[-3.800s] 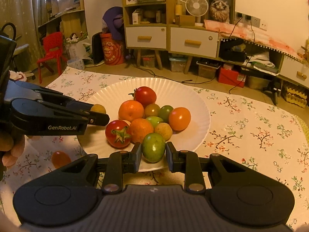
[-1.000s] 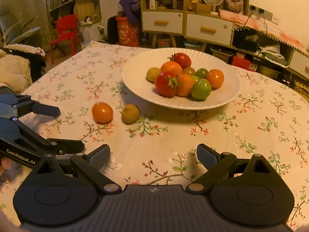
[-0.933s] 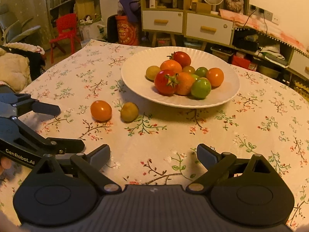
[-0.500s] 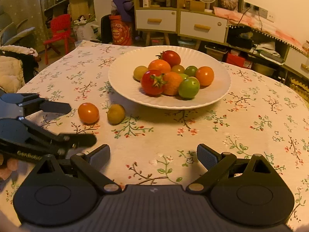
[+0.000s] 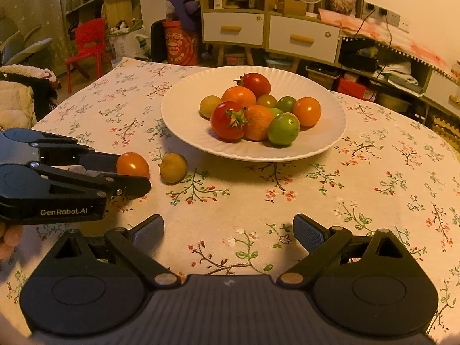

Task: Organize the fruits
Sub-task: 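Grasp an orange tomato with the left gripper while the right gripper grasps a yellow-tan fruit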

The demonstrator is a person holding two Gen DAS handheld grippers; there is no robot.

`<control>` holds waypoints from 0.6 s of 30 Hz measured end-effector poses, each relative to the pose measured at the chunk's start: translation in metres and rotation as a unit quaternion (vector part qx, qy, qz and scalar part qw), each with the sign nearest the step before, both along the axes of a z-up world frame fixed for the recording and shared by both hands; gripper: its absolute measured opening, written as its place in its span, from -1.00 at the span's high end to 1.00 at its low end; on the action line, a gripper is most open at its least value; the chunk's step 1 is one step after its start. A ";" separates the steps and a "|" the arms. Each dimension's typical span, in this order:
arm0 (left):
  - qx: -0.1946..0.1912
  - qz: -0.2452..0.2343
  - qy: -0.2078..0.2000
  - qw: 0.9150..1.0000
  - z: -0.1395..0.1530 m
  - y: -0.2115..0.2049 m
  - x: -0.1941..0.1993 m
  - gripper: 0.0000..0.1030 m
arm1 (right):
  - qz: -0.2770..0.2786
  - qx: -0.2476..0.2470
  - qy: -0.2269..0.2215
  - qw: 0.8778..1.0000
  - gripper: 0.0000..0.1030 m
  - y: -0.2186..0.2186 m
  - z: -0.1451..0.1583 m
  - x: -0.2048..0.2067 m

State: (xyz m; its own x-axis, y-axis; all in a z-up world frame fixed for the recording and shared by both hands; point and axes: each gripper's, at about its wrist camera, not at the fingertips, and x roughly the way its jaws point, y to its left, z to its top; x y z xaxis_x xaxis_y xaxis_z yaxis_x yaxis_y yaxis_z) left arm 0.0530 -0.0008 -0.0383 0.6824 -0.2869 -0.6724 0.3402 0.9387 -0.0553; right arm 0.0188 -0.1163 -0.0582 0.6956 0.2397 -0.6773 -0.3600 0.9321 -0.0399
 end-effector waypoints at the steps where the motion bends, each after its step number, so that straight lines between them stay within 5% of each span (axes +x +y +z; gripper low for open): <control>1: 0.001 0.000 0.003 1.000 0.001 0.000 0.000 0.30 | 0.000 0.000 0.000 1.000 -0.86 0.000 0.000 0.000; 10: 0.009 0.014 0.025 1.000 0.006 0.015 -0.009 0.31 | 0.016 0.001 -0.011 1.000 -0.83 0.014 0.000 0.000; 18: 0.015 0.033 0.033 0.999 0.012 0.031 -0.017 0.31 | 0.057 0.008 -0.021 0.998 -0.53 0.039 -0.001 0.006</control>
